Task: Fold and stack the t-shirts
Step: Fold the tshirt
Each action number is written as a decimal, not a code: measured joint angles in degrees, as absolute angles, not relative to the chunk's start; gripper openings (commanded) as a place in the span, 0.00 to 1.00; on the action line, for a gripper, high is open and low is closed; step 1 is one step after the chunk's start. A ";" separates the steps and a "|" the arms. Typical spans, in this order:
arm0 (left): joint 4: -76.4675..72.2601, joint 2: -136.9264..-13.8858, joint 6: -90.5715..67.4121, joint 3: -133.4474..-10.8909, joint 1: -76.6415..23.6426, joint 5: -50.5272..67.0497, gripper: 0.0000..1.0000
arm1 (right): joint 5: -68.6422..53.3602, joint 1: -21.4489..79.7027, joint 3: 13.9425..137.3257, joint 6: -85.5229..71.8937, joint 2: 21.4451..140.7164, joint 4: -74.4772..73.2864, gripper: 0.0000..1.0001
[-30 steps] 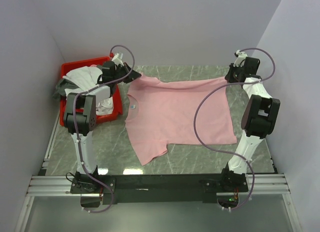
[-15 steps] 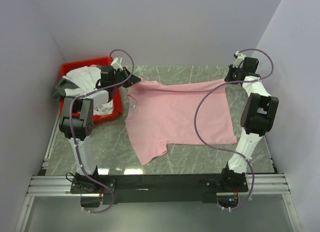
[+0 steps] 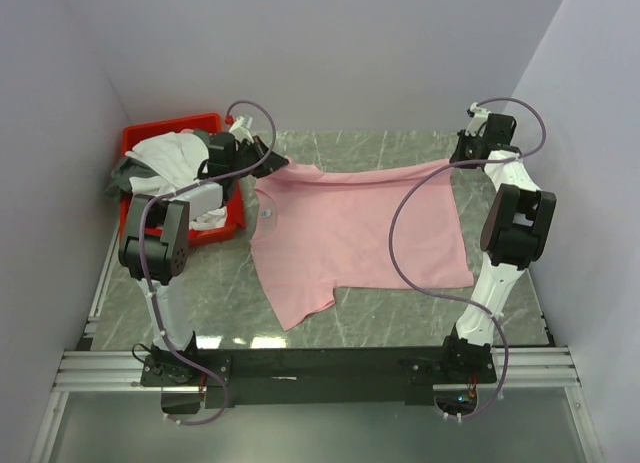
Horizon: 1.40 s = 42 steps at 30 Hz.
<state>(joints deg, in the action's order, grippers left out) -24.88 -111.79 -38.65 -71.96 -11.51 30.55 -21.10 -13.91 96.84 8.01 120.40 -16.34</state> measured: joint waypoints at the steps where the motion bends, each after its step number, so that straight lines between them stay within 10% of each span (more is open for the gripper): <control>1: -24.88 -111.79 -38.65 -71.77 -11.51 30.46 0.01 | -20.95 -13.91 96.84 8.01 120.60 -16.49 0.00; 17: -24.58 -110.78 -38.68 -69.82 -11.51 30.13 0.01 | -20.25 -13.91 97.95 8.84 122.08 -18.41 0.03; 26: -24.05 -109.97 -38.41 -68.34 -11.70 30.76 0.01 | -17.12 -13.96 95.57 10.92 121.43 -18.41 0.59; 42: -19.77 -109.67 -36.01 -65.73 -12.60 34.68 0.01 | -21.39 -16.95 86.94 12.71 114.26 -18.85 0.65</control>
<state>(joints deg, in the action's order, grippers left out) -19.77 -109.67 -36.01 -65.73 -12.60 34.68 -21.39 -16.95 86.94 12.71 114.26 -18.85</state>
